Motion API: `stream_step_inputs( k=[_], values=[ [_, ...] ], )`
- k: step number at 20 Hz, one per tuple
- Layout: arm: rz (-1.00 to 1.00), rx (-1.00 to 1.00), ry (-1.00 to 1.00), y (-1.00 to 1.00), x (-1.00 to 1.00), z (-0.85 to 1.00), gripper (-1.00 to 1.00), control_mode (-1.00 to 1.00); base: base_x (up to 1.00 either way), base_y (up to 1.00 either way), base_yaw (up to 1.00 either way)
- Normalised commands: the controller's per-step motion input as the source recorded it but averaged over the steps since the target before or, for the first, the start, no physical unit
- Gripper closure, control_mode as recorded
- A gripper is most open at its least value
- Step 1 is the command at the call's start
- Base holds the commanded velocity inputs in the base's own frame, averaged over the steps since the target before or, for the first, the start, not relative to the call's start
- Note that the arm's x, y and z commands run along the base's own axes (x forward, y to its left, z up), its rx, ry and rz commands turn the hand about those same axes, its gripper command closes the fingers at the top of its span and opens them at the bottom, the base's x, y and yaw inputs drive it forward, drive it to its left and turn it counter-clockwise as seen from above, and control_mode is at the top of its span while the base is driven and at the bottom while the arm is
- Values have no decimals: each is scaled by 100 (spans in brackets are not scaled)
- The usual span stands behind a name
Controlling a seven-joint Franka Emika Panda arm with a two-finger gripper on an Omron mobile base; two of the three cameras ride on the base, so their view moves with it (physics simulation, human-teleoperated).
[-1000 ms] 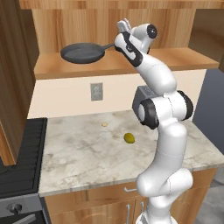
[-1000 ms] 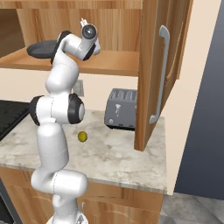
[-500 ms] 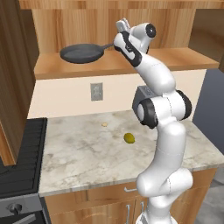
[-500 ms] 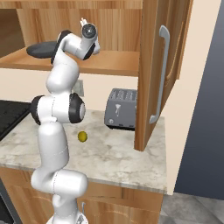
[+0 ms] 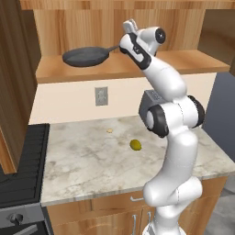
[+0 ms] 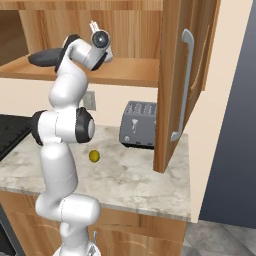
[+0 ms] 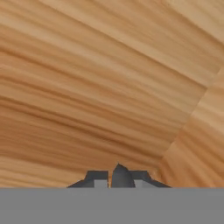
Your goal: Pick the pan from the cabinet and place it on the stove. Then turn on the stove burner for the pan.
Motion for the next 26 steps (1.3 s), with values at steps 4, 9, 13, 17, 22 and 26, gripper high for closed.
stream_step_inputs(
  k=[4,9,13,17,22,26],
  values=[
    [0,2,-16,3,-46,-7,100,-100,0,0,0],
    [0,1,-16,5,-58,-7,100,-100,0,0,0],
    [0,1,-12,4,-62,-2,100,-100,0,0,0],
    [0,0,-3,4,-61,0,100,-100,0,0,0],
    [3,0,0,9,-61,0,100,-100,0,0,0],
    [5,0,0,14,-63,0,100,-100,0,0,0]
  ],
)
